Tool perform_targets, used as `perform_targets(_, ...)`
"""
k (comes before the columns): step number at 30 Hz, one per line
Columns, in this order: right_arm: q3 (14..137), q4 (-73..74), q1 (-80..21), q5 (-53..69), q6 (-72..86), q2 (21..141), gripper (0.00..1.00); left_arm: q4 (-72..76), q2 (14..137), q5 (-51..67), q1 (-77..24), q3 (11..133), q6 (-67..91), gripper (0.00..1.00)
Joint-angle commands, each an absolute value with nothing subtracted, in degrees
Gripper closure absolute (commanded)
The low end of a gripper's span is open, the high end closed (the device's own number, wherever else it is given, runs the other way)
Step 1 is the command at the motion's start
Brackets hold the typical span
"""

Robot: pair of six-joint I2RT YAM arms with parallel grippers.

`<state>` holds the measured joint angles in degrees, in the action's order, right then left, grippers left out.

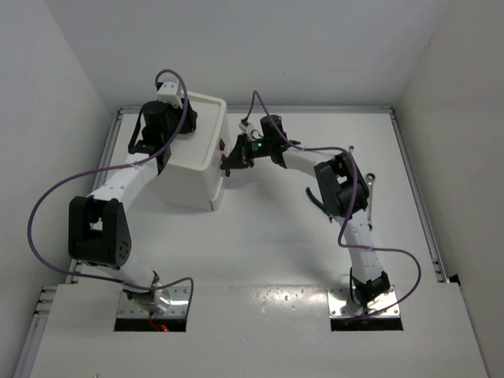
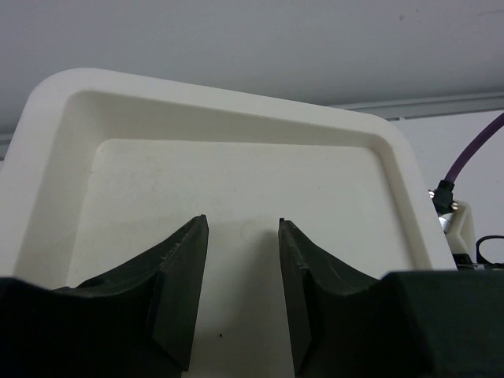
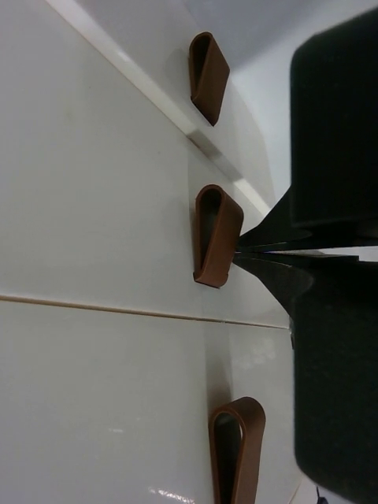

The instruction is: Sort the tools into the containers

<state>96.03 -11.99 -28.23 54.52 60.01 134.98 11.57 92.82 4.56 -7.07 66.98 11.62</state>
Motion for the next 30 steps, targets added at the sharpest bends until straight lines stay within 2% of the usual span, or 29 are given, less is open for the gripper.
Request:
perform_targets(1, 98.61, -17.22, -30.15, 54.14, 61.87, 135.35, 1.0, -29.79, 101.87, 4.04, -6.77, 56.6, 13.45, 0.52)
perform_targets(2, 97.92, -17.23, -30.15, 54.14, 61.87, 135.35, 0.96, -29.79, 101.87, 4.04, -6.77, 56.6, 13.45, 0.52)
perform_targets(5, 95.11, -16.7, -29.62, 53.61, 61.87, 133.16, 0.67, -29.79, 101.87, 4.04, -6.77, 56.6, 13.45, 0.52)
perform_targets(8, 89.66, -17.49, -27.08, 54.14, 61.87, 129.21, 0.51, -29.79, 101.87, 4.04, -6.77, 56.6, 13.45, 0.52)
perform_targets(11, 85.09, -19.15, -24.71, 57.46, 60.56, 127.09, 0.45, -29.79, 102.39, 4.04, -7.29, 56.6, 13.45, 0.52)
perform_targets(16, 87.01, -14.25, -21.98, 58.97, 58.62, 128.23, 0.43, -29.79, 102.39, 4.57, -7.29, 56.6, 13.45, 0.52)
perform_targets(20, 86.48, -9.25, -20.84, 53.72, 49.77, 125.52, 0.45, -29.79, 101.87, 4.57, -7.29, 56.6, 13.45, 0.52)
perform_targets(24, 87.1, 2.44, -22.06, 48.79, 21.49, 120.6, 0.46, -29.79, 101.87, 5.19, -7.29, 56.6, 12.92, 0.52)
perform_targets(30, 78.78, -1.65, -21.53, 53.69, -5.56, 116.37, 0.47, -28.75, 101.87, 6.94, -7.29, 55.55, 12.39, 0.48)
